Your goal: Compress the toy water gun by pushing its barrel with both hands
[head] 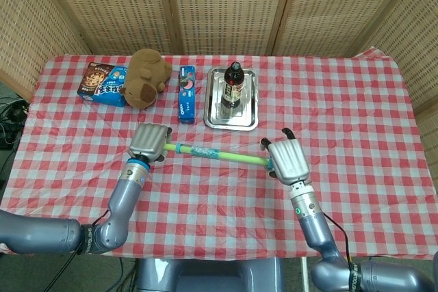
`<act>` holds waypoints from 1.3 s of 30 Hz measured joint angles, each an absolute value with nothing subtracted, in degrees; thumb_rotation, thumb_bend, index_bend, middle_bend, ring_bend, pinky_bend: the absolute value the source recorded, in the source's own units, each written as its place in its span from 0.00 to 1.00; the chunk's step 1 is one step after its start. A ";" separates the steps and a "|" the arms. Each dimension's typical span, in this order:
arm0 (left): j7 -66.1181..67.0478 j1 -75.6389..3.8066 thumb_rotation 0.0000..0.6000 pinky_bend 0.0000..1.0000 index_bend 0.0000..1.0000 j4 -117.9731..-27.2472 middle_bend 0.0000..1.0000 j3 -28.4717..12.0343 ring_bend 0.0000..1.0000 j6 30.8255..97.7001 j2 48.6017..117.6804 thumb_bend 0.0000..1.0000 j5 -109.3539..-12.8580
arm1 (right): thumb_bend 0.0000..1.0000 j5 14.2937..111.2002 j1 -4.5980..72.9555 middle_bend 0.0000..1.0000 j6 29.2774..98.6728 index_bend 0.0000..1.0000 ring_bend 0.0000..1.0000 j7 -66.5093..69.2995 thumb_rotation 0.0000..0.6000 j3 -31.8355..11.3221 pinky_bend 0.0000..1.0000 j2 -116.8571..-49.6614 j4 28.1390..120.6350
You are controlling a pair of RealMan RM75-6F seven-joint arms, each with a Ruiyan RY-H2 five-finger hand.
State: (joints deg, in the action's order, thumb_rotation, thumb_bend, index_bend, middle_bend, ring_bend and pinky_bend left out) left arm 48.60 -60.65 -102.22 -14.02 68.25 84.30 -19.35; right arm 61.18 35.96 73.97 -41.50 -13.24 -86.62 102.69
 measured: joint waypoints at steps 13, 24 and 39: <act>45.38 -57.86 1.00 0.05 0.16 -106.74 0.01 -11.24 0.00 66.46 80.57 0.36 -21.78 | 0.21 56.60 34.98 0.00 74.72 0.06 0.00 -45.19 1.00 -11.58 0.00 -84.82 103.28; 34.91 -49.02 1.00 0.00 0.08 -111.39 0.00 -6.64 0.00 71.26 76.74 0.34 -41.46 | 0.20 65.73 29.30 0.00 79.57 0.03 0.00 -36.96 1.00 -6.61 0.00 -81.39 102.33; 26.42 -20.24 1.00 0.00 0.00 -100.39 0.00 12.34 0.00 102.49 76.45 0.22 -78.90 | 0.17 88.81 14.13 0.00 96.60 0.00 0.00 -12.03 1.00 3.69 0.00 -77.06 88.49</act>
State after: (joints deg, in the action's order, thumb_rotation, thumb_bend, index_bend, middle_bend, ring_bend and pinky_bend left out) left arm 26.42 -20.24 -100.39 12.34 102.49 76.45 -78.90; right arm 88.81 14.13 96.60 -12.03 3.69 -77.06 88.49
